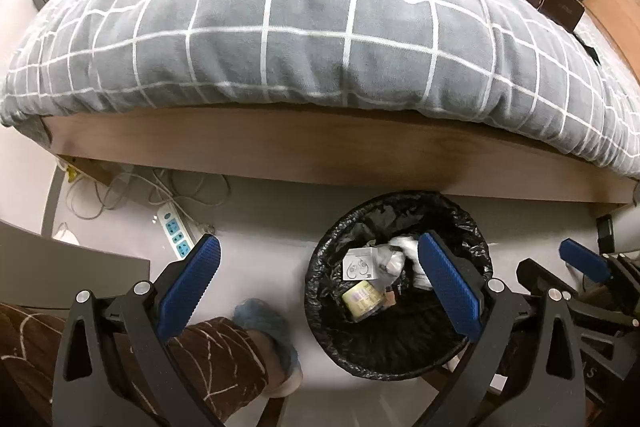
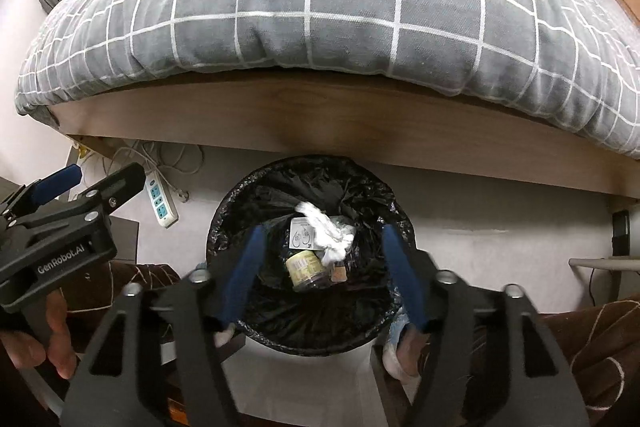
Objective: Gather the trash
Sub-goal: 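Raise both tools back toward the remaining trash on the bed, then grasp the brown cookie snack box with the right tool while the left tool grasps the bubble-wrap bag, then carry the snack box and bubble-wrap bag down toward the black bin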
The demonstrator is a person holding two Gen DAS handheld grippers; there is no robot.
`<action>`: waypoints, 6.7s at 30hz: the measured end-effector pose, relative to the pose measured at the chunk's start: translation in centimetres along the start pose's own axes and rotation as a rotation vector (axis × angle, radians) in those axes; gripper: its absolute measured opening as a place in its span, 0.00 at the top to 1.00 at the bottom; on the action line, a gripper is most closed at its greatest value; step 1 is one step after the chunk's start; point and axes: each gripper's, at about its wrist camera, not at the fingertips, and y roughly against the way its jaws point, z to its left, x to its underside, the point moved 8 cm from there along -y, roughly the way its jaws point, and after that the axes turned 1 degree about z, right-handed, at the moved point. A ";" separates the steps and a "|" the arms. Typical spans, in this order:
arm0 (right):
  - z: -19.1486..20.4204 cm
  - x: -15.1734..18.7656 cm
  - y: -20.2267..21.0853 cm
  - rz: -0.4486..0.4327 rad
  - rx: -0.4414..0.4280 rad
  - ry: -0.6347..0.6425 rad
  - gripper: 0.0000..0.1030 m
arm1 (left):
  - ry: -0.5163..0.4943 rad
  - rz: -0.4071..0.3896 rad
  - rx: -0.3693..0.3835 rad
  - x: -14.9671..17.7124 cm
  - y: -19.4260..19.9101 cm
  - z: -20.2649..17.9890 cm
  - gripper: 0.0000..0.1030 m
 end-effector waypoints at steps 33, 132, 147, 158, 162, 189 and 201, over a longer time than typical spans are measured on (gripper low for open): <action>-5.7 -9.9 13.1 -0.467 0.177 -0.014 0.07 | -0.042 -0.249 0.057 -9.3 9.3 -3.0 0.06; -9.0 -29.3 5.7 -0.312 0.099 -0.066 0.13 | -0.109 -0.199 0.130 -34.4 -1.6 -8.5 0.76; -8.8 -29.6 8.6 -0.386 0.116 -0.050 0.13 | -0.096 -0.263 0.146 -31.6 2.8 -8.6 0.76; -8.2 -28.4 9.7 -0.411 0.135 -0.027 0.13 | -0.072 -0.261 0.140 -29.1 4.1 -7.9 0.76; -8.3 -27.8 10.3 -0.418 0.132 -0.031 0.13 | -0.071 -0.258 0.143 -27.8 4.5 -7.8 0.76; -8.3 -22.3 11.8 -0.412 0.114 -0.072 0.13 | -0.053 -0.244 0.174 -20.2 6.5 -8.3 0.76; -8.0 -19.3 12.4 -0.409 0.113 -0.071 0.13 | -0.053 -0.236 0.181 -17.1 7.2 -8.4 0.76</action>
